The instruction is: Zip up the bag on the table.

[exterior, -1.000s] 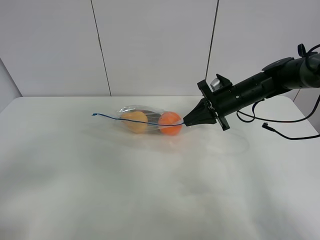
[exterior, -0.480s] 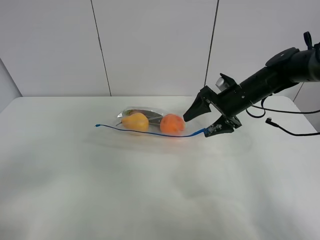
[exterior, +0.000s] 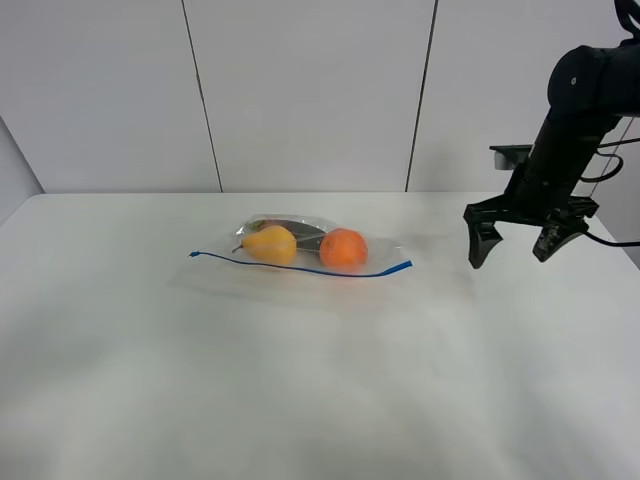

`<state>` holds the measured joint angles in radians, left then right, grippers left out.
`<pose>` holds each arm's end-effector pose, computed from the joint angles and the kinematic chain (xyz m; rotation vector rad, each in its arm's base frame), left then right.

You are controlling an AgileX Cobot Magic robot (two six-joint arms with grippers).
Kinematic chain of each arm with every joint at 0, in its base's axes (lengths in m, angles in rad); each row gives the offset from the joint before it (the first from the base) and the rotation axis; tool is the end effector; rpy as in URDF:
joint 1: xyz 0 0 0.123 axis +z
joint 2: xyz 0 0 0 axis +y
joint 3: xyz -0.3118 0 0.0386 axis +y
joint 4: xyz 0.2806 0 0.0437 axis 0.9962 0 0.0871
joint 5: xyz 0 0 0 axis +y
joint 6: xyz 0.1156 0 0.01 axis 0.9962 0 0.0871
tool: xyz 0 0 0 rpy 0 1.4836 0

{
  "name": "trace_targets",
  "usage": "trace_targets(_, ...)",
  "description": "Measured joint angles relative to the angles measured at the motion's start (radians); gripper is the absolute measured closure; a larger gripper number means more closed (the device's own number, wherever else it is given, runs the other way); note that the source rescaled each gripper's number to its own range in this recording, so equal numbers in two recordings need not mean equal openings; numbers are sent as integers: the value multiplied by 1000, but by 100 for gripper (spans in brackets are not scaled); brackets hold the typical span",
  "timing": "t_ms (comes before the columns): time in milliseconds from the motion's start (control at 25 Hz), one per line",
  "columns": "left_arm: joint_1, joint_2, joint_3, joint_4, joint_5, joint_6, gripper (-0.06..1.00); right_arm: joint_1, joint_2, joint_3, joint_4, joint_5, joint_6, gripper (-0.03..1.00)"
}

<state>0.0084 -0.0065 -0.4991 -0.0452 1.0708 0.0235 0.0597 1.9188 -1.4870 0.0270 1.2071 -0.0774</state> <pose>0.0152 -0.0045 0.2803 0.0180 2.0481 -0.0343 0.4170 0.0279 0.2092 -0.1993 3.1157 0.0393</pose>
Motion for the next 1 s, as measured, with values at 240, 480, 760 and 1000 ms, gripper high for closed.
trace_targets(240,0,0,0,0,0,0,-5,-31,-35,3,3,5,6,-3)
trace_targets(480,0,0,0,0,0,0,-5,-31,-172,97,5,5,11,-3)
trace_targets(760,0,0,0,0,0,0,-5,-28,-515,381,38,4,14,-3)
trace_targets(1000,0,0,0,0,0,0,-5,-28,-914,685,40,-29,14,-3)
